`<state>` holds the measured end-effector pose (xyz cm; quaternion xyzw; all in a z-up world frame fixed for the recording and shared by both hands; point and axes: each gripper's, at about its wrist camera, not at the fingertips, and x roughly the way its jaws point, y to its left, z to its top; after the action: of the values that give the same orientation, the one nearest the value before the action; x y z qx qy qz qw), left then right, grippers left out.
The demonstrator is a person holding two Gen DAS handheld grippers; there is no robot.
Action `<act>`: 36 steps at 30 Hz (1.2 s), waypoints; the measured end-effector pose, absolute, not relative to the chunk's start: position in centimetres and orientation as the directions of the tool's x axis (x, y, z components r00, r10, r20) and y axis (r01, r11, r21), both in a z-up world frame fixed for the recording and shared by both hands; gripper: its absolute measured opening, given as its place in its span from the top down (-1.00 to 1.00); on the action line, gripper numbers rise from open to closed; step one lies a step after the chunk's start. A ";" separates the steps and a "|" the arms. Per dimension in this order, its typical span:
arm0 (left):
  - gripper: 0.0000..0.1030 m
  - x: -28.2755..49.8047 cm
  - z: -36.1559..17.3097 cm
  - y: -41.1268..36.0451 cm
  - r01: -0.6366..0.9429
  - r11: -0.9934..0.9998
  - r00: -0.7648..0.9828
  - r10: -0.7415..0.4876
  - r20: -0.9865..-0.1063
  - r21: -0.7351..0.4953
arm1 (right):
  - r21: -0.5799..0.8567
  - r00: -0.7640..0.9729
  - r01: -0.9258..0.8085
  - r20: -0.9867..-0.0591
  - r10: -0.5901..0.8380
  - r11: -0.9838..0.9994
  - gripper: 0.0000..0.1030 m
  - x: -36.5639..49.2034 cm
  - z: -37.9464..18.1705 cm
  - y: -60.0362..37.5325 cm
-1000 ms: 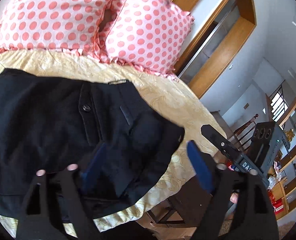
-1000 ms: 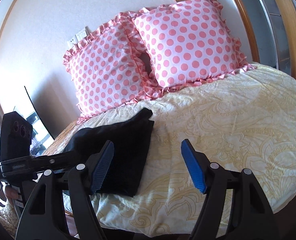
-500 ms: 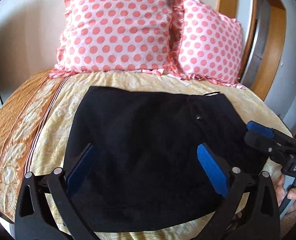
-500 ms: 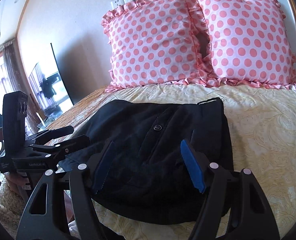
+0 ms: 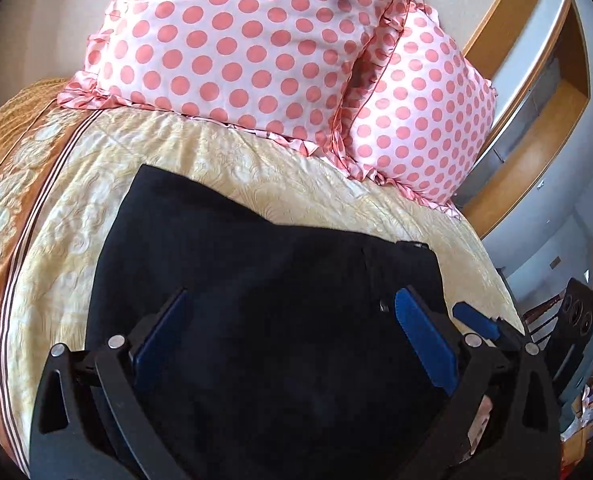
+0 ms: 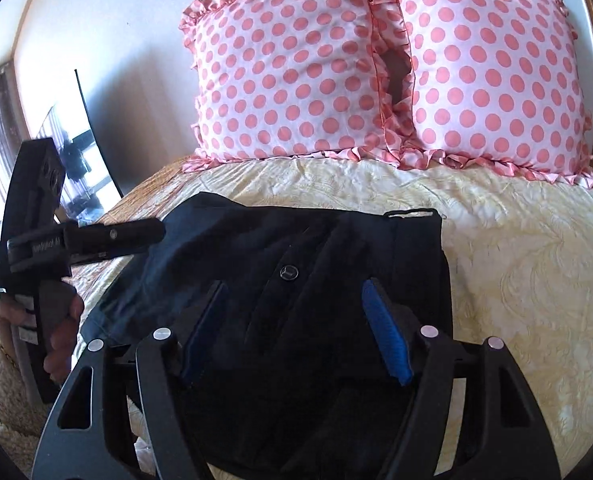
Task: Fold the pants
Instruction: 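Lower the folded pants onto the bed and open the left tool, then grasp the folded pants edge with the right tool and fold it over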
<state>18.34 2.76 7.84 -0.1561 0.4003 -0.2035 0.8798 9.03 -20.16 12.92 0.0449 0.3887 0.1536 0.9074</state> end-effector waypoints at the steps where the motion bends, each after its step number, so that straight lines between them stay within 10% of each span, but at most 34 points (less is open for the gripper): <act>1: -0.96 19.7 7.8 2.5 0.246 0.860 0.574 -0.501 -0.648 -0.447 | 0.200 0.629 -0.239 -0.714 0.308 0.950 -0.39 9.7 12.5 -20.1; 11: -0.94 27.2 3.6 1.1 0.191 0.909 0.498 -0.414 -0.762 -0.369 | 0.247 0.550 -0.218 -0.768 0.328 0.944 -0.49 10.0 9.0 -20.5; 22: -0.96 13.9 5.4 2.6 0.349 0.900 0.534 -0.420 -0.734 -0.261 | 0.199 0.561 -0.319 -0.748 0.353 0.927 -0.49 5.5 9.9 -20.3; 27: -0.95 10.7 3.5 3.4 0.338 0.924 0.572 -0.352 -0.741 -0.178 | 0.386 0.650 -0.182 -0.642 0.406 0.904 -0.40 7.0 13.1 -25.4; 36: -0.96 10.4 3.1 4.1 0.345 0.915 0.592 -0.385 -0.708 -0.210 | 0.469 0.513 0.011 -0.760 0.398 0.883 -0.19 13.3 8.5 -30.0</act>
<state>10.38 4.09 3.14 -0.0252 0.4026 -0.2045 0.8919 13.27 -30.00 8.48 0.2129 0.4797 0.1147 0.8434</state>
